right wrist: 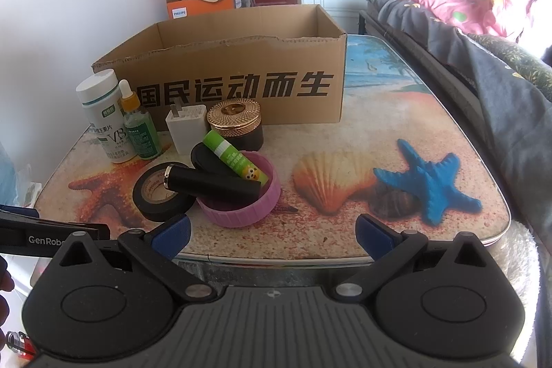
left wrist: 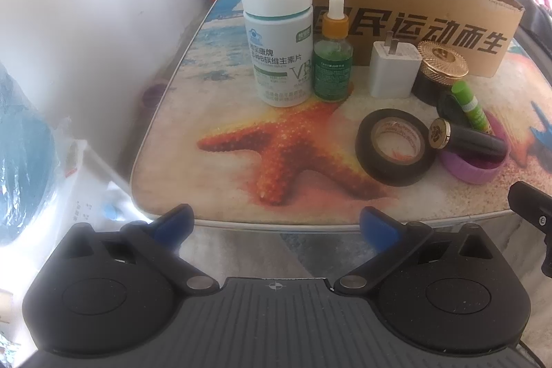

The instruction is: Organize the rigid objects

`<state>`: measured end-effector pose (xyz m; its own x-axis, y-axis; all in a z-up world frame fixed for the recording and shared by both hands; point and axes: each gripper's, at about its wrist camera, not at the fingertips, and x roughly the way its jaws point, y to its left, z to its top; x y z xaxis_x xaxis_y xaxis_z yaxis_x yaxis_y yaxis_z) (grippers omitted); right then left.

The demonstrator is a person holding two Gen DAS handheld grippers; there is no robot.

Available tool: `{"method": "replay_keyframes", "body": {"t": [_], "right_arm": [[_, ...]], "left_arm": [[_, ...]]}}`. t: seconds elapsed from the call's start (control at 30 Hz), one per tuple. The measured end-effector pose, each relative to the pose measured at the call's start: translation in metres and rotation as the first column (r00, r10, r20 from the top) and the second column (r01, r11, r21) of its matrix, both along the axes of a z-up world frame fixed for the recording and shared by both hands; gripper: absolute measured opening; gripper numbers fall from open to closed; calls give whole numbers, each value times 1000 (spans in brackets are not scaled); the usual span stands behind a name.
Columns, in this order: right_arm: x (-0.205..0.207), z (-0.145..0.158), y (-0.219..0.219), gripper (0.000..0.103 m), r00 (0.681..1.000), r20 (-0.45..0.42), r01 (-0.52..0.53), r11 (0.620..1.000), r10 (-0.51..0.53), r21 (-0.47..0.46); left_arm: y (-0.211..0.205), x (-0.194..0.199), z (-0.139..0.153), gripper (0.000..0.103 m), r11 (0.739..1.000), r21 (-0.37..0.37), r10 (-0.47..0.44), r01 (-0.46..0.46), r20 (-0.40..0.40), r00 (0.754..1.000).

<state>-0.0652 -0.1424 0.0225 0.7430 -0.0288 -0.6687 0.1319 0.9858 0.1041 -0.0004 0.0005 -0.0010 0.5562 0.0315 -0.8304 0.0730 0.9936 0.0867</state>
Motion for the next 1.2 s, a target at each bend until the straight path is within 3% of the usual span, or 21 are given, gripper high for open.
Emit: {"method": "replay_keyframes", "body": {"t": [1.2], "right_arm": [[3, -1, 2, 103, 999, -41, 4, 1000, -4, -19]], "left_arm": [[2, -2, 0, 103, 1000, 1, -4, 4, 2, 1000]]}}
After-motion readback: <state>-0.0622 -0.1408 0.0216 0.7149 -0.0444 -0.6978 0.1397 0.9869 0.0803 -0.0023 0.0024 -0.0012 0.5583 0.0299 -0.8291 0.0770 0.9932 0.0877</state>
